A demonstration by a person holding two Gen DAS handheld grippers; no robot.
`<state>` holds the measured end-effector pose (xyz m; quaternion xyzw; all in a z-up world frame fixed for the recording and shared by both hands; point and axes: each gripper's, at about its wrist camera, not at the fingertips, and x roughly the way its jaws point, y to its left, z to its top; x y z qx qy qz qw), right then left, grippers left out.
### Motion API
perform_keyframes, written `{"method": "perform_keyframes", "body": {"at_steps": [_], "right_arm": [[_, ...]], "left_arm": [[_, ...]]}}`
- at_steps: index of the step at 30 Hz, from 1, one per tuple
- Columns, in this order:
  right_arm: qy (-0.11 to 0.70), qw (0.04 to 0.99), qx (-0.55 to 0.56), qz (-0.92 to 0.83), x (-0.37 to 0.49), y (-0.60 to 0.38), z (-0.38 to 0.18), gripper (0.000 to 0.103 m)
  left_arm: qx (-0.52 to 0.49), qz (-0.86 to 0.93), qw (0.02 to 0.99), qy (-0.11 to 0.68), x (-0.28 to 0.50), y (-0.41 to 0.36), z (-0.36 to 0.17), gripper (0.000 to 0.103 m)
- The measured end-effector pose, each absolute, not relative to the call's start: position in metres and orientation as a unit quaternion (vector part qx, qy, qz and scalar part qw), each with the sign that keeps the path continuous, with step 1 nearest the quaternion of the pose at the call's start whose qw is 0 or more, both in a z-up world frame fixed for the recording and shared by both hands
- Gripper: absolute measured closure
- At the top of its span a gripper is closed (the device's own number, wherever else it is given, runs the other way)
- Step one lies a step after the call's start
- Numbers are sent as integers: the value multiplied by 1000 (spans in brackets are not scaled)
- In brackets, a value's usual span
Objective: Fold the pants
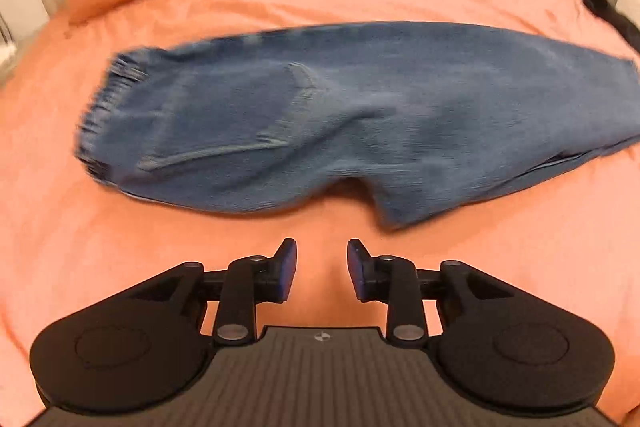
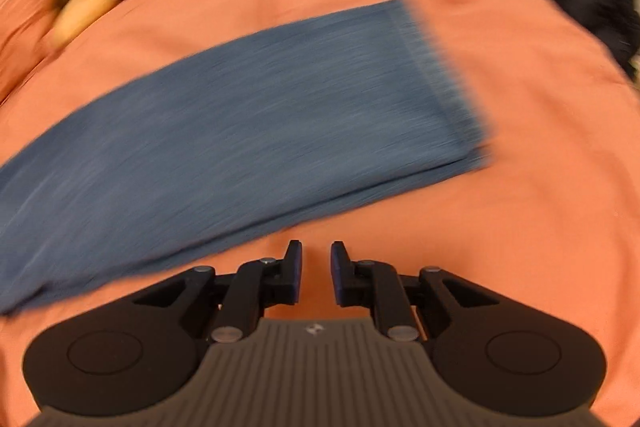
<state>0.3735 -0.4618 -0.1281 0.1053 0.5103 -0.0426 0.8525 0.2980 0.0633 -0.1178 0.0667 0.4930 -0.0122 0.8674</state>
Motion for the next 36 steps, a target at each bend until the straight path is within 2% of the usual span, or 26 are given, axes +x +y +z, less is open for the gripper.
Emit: {"method": "perform_keyframes", "body": {"at_steps": [1, 4, 5, 7, 9, 11, 15, 19, 22, 24, 26, 27, 31, 36], "right_arm": [[517, 850, 100, -24, 373, -442, -131, 90], [530, 844, 83, 30, 373, -379, -137, 90], [533, 842, 76, 48, 373, -357, -138, 88], [540, 835, 66, 84, 373, -316, -140, 86], [545, 829, 53, 115, 374, -274, -142, 85], [548, 824, 35, 140, 375, -236, -143, 85], [552, 819, -1, 158, 388, -178, -141, 85], [539, 825, -51, 163, 418, -132, -124, 85], [523, 832, -83, 163, 448, -92, -109, 78], [516, 834, -100, 168, 468, -63, -104, 77], [510, 833, -118, 177, 486, -33, -102, 77], [507, 832, -129, 184, 493, -17, -102, 77], [491, 829, -155, 219, 519, 39, -100, 75], [488, 820, -125, 271, 551, 107, -101, 67]], "left_arm": [[80, -7, 870, 487, 297, 72, -114, 58], [94, 13, 878, 469, 296, 108, -101, 51], [93, 20, 880, 465, 297, 121, -96, 50], [81, 33, 886, 455, 302, 148, -88, 40], [61, 34, 892, 447, 307, 174, -81, 34], [43, 27, 892, 448, 317, 198, -78, 33], [5, 15, 893, 450, 337, 240, -80, 22], [-23, -5, 898, 439, 366, 272, -90, 21], [-46, -22, 901, 431, 391, 289, -102, 16], [-64, -26, 898, 433, 407, 297, -116, 16], [-87, -35, 892, 442, 416, 303, -131, 33], [-106, -57, 888, 444, 417, 306, -138, 47], [-107, -88, 890, 435, 407, 311, -147, 56], [-90, -118, 886, 438, 392, 310, -151, 57]]}}
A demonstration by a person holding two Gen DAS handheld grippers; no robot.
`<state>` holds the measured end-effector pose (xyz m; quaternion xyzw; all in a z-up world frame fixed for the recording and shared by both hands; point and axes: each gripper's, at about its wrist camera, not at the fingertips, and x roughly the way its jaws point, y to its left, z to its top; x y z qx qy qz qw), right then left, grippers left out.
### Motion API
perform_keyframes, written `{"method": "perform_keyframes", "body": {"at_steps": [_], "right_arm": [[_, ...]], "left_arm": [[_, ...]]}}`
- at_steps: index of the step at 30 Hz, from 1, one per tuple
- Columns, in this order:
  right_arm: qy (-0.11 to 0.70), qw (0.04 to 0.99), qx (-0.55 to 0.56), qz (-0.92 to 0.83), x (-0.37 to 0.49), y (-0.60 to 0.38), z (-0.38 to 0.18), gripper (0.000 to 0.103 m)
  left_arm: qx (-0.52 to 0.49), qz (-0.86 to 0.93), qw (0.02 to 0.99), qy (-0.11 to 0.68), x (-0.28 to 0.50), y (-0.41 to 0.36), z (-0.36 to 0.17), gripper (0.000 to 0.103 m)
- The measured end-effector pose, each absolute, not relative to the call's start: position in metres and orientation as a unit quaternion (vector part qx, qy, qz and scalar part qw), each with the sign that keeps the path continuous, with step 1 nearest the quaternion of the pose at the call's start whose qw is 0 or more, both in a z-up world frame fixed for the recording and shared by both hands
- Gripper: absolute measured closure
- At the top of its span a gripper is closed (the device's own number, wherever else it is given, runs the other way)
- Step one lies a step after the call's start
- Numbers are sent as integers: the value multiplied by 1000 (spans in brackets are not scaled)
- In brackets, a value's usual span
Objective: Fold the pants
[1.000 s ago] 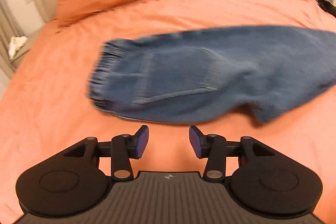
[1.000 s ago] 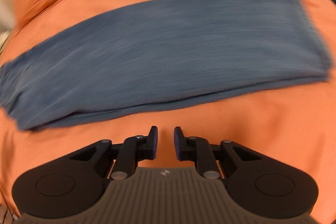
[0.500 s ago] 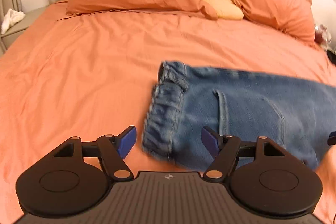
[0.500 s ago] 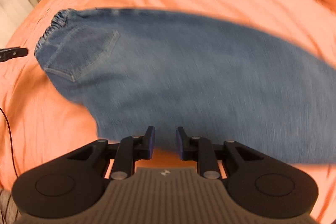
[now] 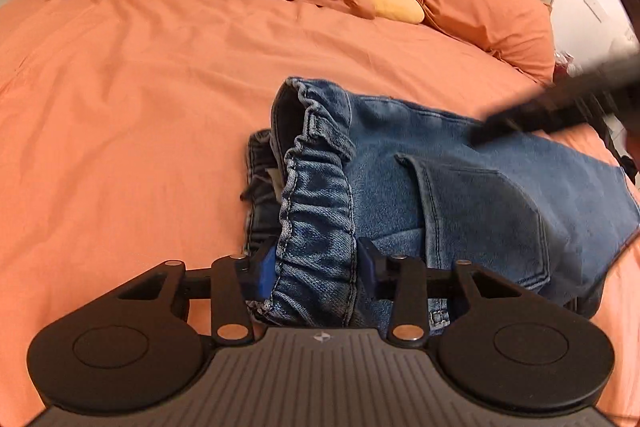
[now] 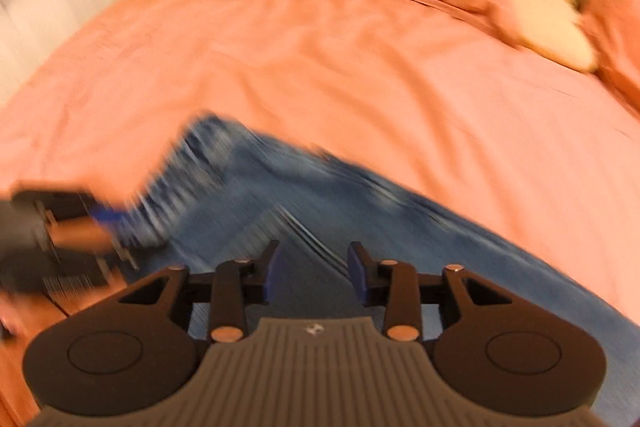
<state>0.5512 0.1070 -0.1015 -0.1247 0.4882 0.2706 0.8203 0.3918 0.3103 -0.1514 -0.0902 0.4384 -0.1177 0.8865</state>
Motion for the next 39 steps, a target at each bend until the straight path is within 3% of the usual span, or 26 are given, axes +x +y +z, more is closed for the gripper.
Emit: {"method": "perform_keyframes", "body": {"at_steps": [2, 5, 10, 12, 16, 21, 25, 32, 36, 39], "right_arm": [[486, 819, -107, 286, 558, 133, -101, 64], [489, 814, -90, 300, 562, 168, -104, 44], [495, 818, -132, 260, 565, 207, -121, 44], [508, 813, -126, 254, 568, 210, -128, 52], [500, 816, -107, 270, 569, 214, -129, 57], [502, 822, -81, 257, 581, 217, -160, 57], [494, 823, -91, 265, 578, 212, -144, 57], [482, 830, -120, 252, 538, 143, -95, 57], [477, 839, -117, 233, 502, 75, -77, 57], [474, 846, -110, 218, 465, 27, -78, 56]], "left_arm": [[-120, -123, 879, 444, 394, 318, -154, 57], [-165, -133, 865, 455, 399, 332, -159, 57], [-170, -149, 863, 451, 386, 338, -151, 59], [-175, -155, 863, 448, 382, 339, -144, 59], [-147, -155, 866, 452, 381, 341, -126, 62], [-144, -123, 850, 491, 410, 349, -162, 60], [-125, -108, 853, 495, 419, 344, -170, 59], [9, -49, 865, 499, 420, 299, -148, 51], [48, -22, 875, 481, 408, 284, -129, 40], [60, -2, 878, 474, 392, 281, -115, 39]]}}
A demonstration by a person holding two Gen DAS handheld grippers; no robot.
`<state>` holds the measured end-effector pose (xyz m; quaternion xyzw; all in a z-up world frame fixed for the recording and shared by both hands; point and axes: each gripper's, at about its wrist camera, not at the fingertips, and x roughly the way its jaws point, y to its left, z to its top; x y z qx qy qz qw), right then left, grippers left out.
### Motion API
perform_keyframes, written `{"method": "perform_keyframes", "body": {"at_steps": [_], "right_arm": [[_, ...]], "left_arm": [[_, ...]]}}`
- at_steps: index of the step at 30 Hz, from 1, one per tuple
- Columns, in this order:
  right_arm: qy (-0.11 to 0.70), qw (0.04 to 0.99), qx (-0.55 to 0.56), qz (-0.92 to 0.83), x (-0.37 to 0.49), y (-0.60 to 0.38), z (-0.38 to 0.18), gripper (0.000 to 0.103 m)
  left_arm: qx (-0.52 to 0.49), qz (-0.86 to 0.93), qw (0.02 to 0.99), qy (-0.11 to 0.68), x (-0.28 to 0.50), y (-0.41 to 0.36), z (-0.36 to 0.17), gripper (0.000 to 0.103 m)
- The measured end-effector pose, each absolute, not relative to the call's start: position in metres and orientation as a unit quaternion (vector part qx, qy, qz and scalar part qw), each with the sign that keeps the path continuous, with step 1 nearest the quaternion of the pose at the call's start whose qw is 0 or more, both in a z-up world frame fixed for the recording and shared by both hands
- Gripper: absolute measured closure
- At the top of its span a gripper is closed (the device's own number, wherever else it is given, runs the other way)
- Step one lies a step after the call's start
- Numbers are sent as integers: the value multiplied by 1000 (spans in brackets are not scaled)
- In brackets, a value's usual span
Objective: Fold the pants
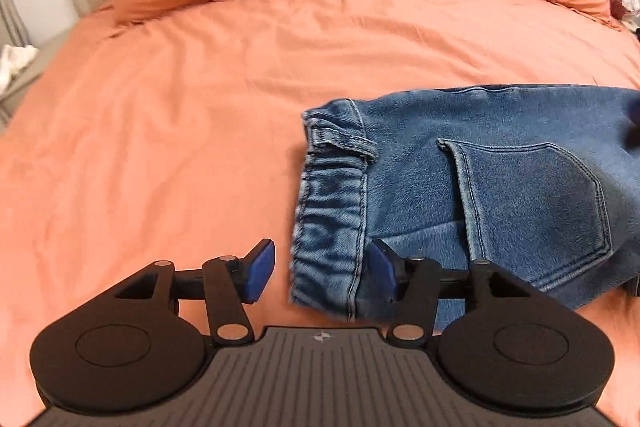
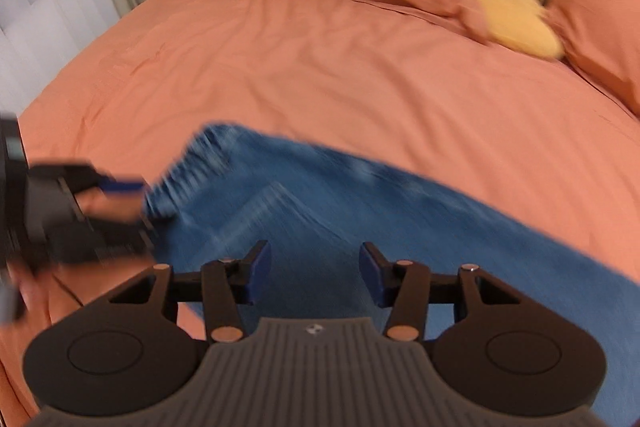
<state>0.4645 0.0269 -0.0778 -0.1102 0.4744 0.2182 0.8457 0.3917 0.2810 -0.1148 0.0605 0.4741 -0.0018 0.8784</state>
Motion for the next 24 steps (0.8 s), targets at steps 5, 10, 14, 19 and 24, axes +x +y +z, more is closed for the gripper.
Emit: {"method": "perform_keyframes", "body": {"at_steps": [5, 10, 14, 19, 24], "right_arm": [[474, 852, -78, 209, 394, -40, -98, 56], [458, 861, -46, 217, 330, -71, -135, 56], [432, 875, -46, 214, 311, -65, -168, 57], [410, 891, -54, 186, 320, -55, -197, 60], [364, 910, -66, 188, 325, -48, -195, 61]], "left_arm": [[123, 6, 880, 459, 372, 260, -101, 39], [166, 6, 881, 443, 358, 248, -88, 39], [172, 7, 878, 447, 368, 240, -92, 43], [175, 13, 873, 455, 376, 236, -99, 55], [167, 17, 861, 481, 392, 244, -118, 63]]}}
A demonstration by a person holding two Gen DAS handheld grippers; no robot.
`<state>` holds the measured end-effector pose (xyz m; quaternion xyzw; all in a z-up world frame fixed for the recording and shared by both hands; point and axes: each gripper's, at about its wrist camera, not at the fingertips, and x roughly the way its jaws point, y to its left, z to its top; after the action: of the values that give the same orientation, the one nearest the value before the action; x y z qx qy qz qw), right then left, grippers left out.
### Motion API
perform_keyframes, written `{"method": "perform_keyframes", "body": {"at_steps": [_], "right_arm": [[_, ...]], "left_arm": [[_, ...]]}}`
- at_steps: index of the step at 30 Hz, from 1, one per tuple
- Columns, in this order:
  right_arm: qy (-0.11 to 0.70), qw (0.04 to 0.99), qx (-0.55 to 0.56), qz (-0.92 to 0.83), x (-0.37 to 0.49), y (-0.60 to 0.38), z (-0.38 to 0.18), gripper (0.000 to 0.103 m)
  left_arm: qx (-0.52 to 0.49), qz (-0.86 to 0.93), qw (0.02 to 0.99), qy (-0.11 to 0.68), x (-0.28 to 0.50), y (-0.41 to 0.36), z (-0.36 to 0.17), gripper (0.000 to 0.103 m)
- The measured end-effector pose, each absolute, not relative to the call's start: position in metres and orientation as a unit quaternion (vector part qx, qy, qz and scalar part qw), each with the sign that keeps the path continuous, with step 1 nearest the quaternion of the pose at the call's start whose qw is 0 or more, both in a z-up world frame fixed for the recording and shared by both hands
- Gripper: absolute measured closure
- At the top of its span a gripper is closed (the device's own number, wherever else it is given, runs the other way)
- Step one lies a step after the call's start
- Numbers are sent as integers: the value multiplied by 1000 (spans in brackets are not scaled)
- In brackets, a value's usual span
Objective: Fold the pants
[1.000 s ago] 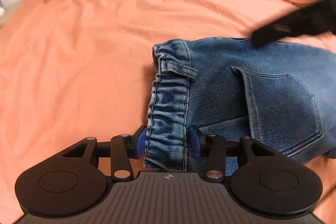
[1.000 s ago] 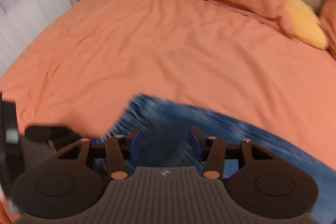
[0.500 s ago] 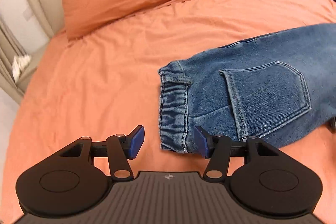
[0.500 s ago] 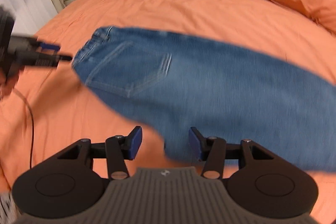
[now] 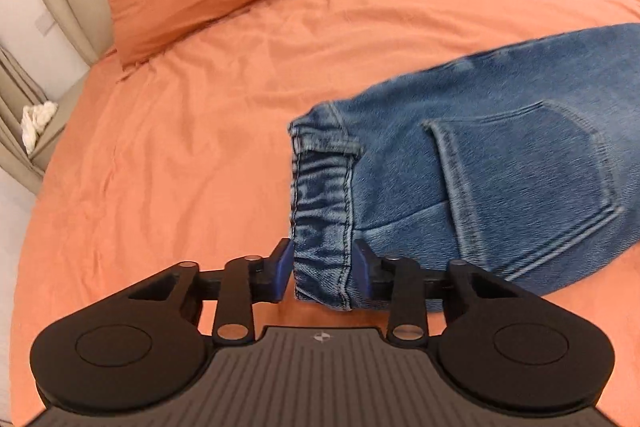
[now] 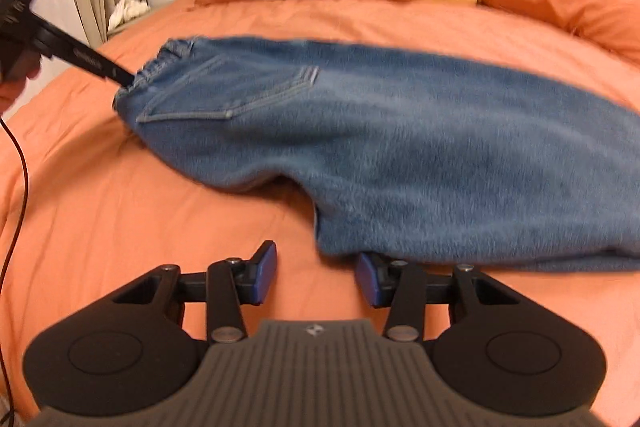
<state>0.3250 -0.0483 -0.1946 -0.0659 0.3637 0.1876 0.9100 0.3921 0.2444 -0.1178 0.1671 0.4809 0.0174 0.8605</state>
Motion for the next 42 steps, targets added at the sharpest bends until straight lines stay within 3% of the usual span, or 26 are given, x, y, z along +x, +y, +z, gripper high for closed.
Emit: {"method": "perform_keyframes", "body": {"at_steps": [2, 3, 5, 8, 11, 17, 23, 24, 25, 26, 31, 37, 42], "right_arm": [[354, 911, -94, 189, 329, -41, -197, 60], [354, 911, -101, 188, 332, -40, -200, 66], [361, 911, -100, 173, 339, -44, -200, 93], [351, 909, -102, 202, 330, -54, -169, 95], [379, 889, -115, 230, 328, -62, -153, 96], [459, 853, -90, 230, 348, -65, -207, 95], [478, 848, -52, 225, 346, -77, -197, 95], [499, 837, -37, 223, 346, -81, -198, 103], [512, 830, -17, 222, 343, -89, -199, 103], [512, 830, -10, 220, 337, -97, -199, 103], [487, 852, -4, 191, 310, -146, -171, 102], [469, 875, 15, 115, 292, -229, -136, 101], [456, 886, 65, 43, 279, -321, -108, 81]], "left_arm": [[154, 17, 860, 487, 399, 248, -124, 64], [150, 19, 857, 493, 403, 249, -127, 65], [150, 23, 849, 506, 410, 248, -133, 67], [178, 24, 839, 513, 416, 240, -137, 74], [197, 28, 825, 529, 425, 234, -143, 77], [231, 48, 803, 548, 436, 222, -161, 74], [244, 79, 798, 545, 433, 215, -160, 61], [257, 86, 798, 538, 431, 212, -157, 53], [271, 95, 800, 528, 427, 209, -154, 45], [283, 101, 801, 517, 422, 206, -149, 43], [298, 97, 819, 481, 387, 185, -113, 42], [224, 40, 855, 467, 357, 140, -71, 42], [188, -23, 868, 458, 343, 87, -58, 42]]}}
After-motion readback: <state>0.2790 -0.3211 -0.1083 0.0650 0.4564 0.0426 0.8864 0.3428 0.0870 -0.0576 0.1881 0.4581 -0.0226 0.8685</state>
